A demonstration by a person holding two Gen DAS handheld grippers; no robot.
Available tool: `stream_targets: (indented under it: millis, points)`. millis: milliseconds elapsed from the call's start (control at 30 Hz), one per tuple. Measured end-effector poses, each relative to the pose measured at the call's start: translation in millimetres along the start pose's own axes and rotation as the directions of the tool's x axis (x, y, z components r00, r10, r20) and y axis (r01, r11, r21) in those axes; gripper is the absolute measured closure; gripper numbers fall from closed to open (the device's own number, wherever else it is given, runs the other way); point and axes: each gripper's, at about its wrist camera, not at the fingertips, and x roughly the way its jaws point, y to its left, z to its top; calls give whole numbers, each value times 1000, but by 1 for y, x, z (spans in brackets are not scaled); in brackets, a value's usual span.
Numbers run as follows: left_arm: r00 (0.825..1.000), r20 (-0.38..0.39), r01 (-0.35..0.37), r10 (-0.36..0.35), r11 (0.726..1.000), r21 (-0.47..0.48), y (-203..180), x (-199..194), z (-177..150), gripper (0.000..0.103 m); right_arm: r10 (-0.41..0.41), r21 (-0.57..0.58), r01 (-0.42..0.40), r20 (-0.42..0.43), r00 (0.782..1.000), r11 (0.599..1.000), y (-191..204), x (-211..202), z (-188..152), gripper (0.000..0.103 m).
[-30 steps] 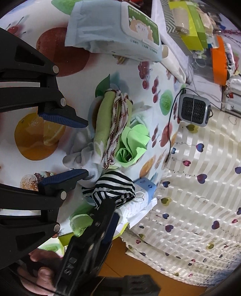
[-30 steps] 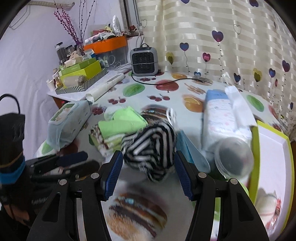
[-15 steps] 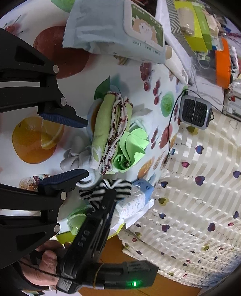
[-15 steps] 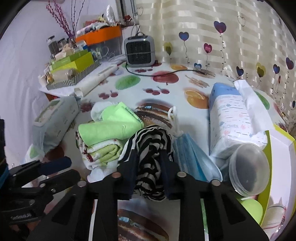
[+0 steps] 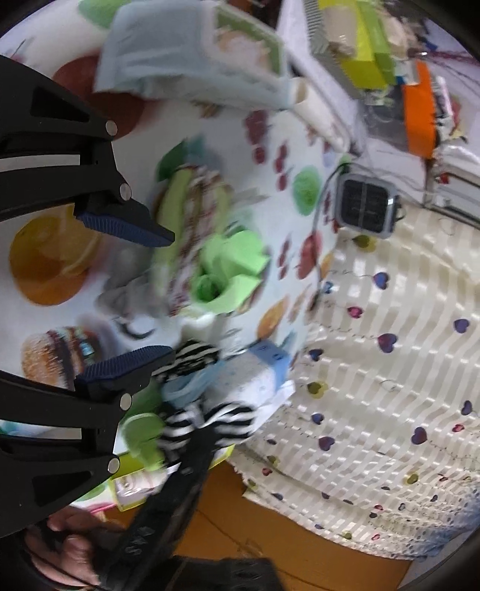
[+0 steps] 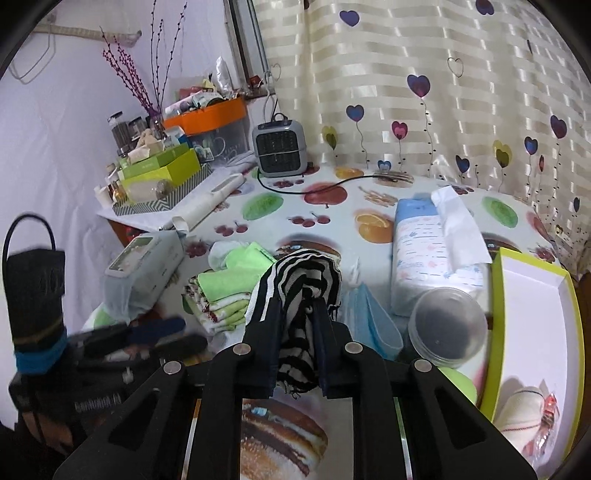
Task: Organize soft objects
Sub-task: 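Grasp the light green cloth with the left gripper while the right gripper holds the striped cloth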
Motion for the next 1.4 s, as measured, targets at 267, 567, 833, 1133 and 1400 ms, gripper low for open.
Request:
stream_targets:
  millis: [267,567,833,1133,1400]
  points:
    - [999,0,-42,42,998,42,-3,27,35,46,9,15,-10,21,1000,1000,-5,-12,-4,86]
    - [991,-95,-94,96,995,22,3,77,47,46,11,30,-11,23,1000,999,-13,-9,-3,86]
    - [993,-91,-67,71,997,46,2,78,45,93,13,38,-14,28,1000,999,-16,-9,-3,86]
    - [1000,2,-2,2,1000,25,-3,29,46,93,44,53,-48,62,997,997,-14,-23,-3,86]
    - [996,55,62,-63,998,22,-10,-10,47,93,58,58,-64,94,994,996,-8,-40,-3,86]
